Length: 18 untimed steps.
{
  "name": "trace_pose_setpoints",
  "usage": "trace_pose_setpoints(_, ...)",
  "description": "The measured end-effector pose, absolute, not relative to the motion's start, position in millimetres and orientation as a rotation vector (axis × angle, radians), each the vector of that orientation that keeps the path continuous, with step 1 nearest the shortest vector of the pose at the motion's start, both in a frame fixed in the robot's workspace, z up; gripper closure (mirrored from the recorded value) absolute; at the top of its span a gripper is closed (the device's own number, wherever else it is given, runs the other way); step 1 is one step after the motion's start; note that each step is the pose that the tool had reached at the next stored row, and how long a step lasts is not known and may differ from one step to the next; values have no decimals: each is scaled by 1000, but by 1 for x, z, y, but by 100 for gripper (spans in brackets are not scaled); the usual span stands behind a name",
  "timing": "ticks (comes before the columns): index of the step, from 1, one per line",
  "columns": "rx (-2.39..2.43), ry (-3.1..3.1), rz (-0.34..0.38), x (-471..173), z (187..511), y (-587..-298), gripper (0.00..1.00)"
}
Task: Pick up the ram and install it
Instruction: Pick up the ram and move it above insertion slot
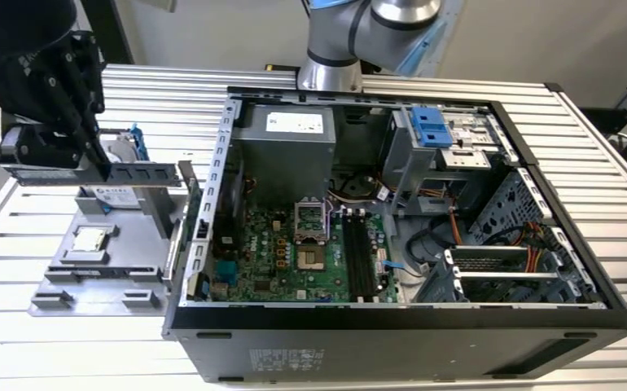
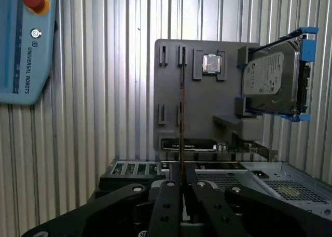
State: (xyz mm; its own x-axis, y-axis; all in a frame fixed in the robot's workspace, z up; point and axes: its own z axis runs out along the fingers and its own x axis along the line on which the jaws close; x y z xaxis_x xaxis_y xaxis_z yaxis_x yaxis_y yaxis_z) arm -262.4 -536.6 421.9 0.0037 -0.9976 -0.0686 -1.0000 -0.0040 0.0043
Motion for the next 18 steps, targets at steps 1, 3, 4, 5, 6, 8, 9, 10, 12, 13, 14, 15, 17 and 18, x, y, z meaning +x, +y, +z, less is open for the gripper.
trace_pose_setpoints(1,-2193,2184,80,-258,422,-537,100)
trace_pose_setpoints(3,-2193,2184,80,-249,421,-537,100)
trace_pose_setpoints(4,-2193,2184,80,-245,421,-537,100)
trace_pose_setpoints(5,-2193,2184,80,-241,420,-537,100)
trace_pose_setpoints(6,-2193,2184,80,-236,420,-537,100)
trace_pose_setpoints(8,-2193,2184,80,-228,419,-537,100)
trace_pose_setpoints(9,-2193,2184,80,-223,419,-537,100)
trace_pose_setpoints(10,-2193,2184,80,-220,418,-537,100)
trace_pose_setpoints(12,-2193,2184,80,-214,417,-537,100)
trace_pose_setpoints(13,-2193,2184,80,-211,417,-537,100)
trace_pose_setpoints(14,-2193,2184,80,-208,417,-537,100)
trace_pose_setpoints(15,-2193,2184,80,-204,416,-537,100)
trace_pose_setpoints(17,-2193,2184,80,-197,415,-537,100)
trace_pose_setpoints(18,-2193,2184,80,-194,415,-537,100)
